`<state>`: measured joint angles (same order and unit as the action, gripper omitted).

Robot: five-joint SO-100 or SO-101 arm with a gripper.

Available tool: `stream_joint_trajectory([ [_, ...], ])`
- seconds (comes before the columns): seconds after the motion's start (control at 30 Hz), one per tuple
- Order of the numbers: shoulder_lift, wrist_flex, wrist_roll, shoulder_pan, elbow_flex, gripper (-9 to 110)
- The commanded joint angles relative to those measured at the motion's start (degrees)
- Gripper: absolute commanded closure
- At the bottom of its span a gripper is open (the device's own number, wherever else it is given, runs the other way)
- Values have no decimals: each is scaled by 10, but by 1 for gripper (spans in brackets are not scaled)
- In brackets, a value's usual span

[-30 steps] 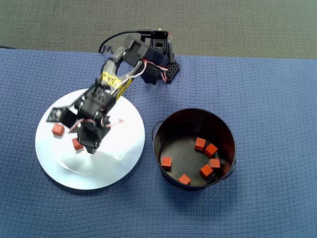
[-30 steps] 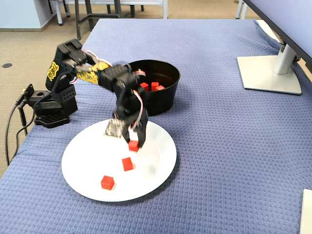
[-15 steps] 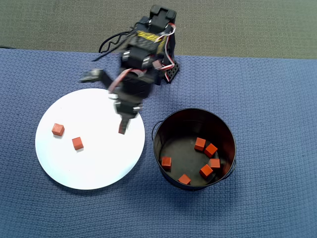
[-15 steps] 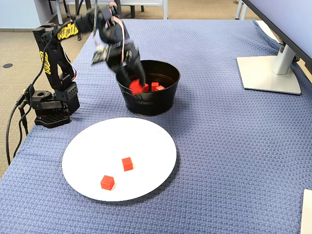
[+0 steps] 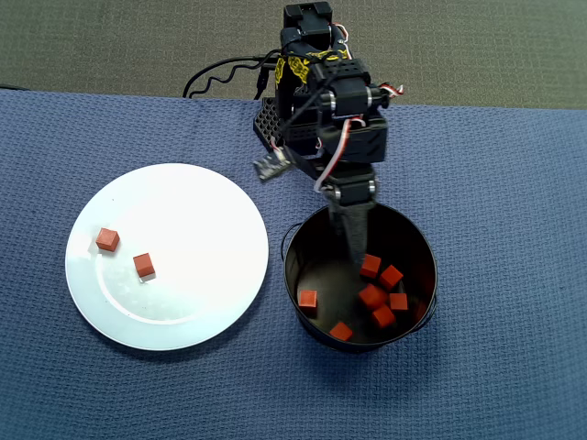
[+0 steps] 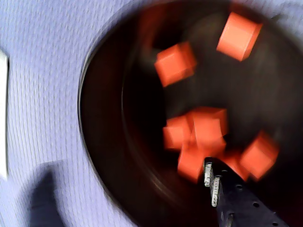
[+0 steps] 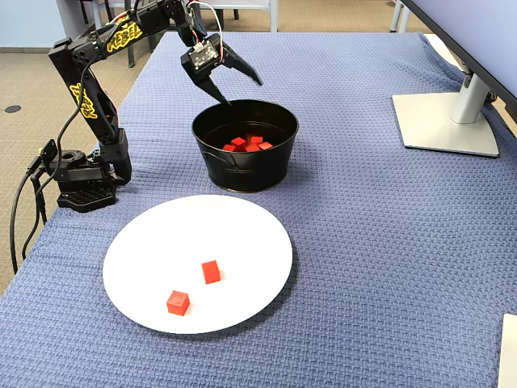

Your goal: Pick up the red cubes from the white plate and place them in the black recipient

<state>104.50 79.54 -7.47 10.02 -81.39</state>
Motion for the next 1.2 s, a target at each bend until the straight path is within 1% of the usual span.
stream_joint_trajectory([
  [0.0,19,20,-52,-140,40,69],
  [0.1,-7,16,-88,-262,36,75],
  [0.2,-54,3,-134,-366,44,79],
  [0.27,-95,-16,-162,-417,45,80],
  [0.37,-161,-59,-164,-474,41,85],
  [0.43,-204,-74,-166,-499,47,86],
  [0.57,-291,-91,-184,-521,84,85],
  [0.63,-322,-76,-210,-517,111,84],
  [0.77,-344,-62,-344,-498,114,82],
  [0.93,-352,-75,-552,-505,83,80],
  [1.17,-372,-79,-702,-535,69,79],
])
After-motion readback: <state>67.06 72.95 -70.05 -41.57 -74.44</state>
